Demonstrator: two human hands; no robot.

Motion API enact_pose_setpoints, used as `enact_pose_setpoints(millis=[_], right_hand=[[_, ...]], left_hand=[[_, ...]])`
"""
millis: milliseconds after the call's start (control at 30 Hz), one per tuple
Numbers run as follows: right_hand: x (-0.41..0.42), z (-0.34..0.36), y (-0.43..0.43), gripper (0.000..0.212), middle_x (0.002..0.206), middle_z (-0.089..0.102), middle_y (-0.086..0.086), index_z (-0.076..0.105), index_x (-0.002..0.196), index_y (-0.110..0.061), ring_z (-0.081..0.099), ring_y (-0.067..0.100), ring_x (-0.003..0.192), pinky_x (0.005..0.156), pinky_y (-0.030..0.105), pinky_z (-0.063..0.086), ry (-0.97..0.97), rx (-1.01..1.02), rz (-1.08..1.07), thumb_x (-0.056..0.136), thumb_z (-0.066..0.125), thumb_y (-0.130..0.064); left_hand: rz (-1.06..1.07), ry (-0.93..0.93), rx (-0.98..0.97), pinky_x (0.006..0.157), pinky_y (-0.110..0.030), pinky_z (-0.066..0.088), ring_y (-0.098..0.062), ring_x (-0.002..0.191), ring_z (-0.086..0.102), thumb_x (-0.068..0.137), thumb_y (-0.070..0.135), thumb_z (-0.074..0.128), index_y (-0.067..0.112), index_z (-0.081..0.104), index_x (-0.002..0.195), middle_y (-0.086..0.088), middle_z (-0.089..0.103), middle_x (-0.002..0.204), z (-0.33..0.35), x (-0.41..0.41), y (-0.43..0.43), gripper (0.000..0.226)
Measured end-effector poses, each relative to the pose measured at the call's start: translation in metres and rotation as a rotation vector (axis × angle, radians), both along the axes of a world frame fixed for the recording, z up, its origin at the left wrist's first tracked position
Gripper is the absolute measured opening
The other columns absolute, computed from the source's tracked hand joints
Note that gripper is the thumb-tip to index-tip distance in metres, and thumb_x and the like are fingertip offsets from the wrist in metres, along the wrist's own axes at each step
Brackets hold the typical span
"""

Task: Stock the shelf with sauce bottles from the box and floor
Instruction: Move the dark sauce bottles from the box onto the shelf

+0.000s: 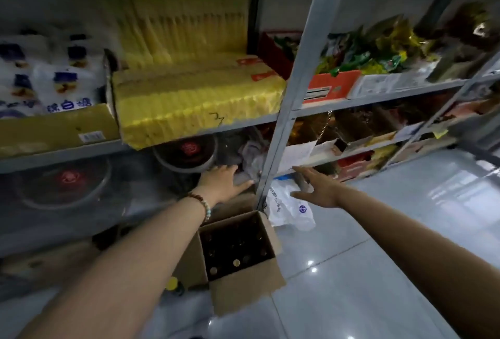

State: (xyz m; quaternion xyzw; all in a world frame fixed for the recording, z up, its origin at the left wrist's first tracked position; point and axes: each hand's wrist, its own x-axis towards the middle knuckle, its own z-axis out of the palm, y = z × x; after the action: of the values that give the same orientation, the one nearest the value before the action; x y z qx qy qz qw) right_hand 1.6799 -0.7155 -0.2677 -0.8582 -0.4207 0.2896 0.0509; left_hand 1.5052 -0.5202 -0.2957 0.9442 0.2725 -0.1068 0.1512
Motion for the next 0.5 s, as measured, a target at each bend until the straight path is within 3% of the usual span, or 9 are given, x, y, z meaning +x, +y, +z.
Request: enact_pose_setpoints(millis=[100, 333, 500], right_hand=[[0.028, -0.028, 0.022, 0.078, 0.159, 0.015, 0.002, 0.013, 0.149, -0.029, 0.019, 0.025, 0.144, 0.116, 0.043, 0.018, 0.065, 0.015, 0.064, 0.087, 0.054, -0.054], [0.049, -0.129, 0.057, 0.078, 0.155, 0.028, 0.002, 0.022, 0.147, -0.027, 0.029, 0.022, 0.14, 0.112, 0.032, 0.023, 0.202, 0.048, 0.043, 0.084, 0.063, -0.048], [0.056, -0.198, 0.061, 0.076, 0.149, 0.036, 0.006, 0.028, 0.145, -0.02, 0.037, 0.023, 0.134, 0.107, 0.03, 0.028, 0.243, -0.02, 0.056, 0.084, 0.065, -0.044]], left_hand=[[0.103, 0.034, -0.015, 0.093, -0.04, 0.045, -0.028, 0.127, 0.043, 0.086, 0.072, 0.028, 0.021, 0.028, 0.145, -0.006, 0.041, 0.144, -0.022, -0.004, 0.008, 0.078], [0.225, 0.113, -0.155, 0.097, -0.04, 0.044, -0.027, 0.129, 0.041, 0.086, 0.07, 0.03, 0.021, 0.019, 0.148, -0.005, 0.035, 0.148, -0.099, 0.006, 0.036, 0.08], [0.269, 0.105, -0.252, 0.101, -0.037, 0.041, -0.023, 0.134, 0.036, 0.087, 0.068, 0.034, 0.019, 0.023, 0.147, -0.003, 0.029, 0.152, -0.158, 0.022, 0.029, 0.079]])
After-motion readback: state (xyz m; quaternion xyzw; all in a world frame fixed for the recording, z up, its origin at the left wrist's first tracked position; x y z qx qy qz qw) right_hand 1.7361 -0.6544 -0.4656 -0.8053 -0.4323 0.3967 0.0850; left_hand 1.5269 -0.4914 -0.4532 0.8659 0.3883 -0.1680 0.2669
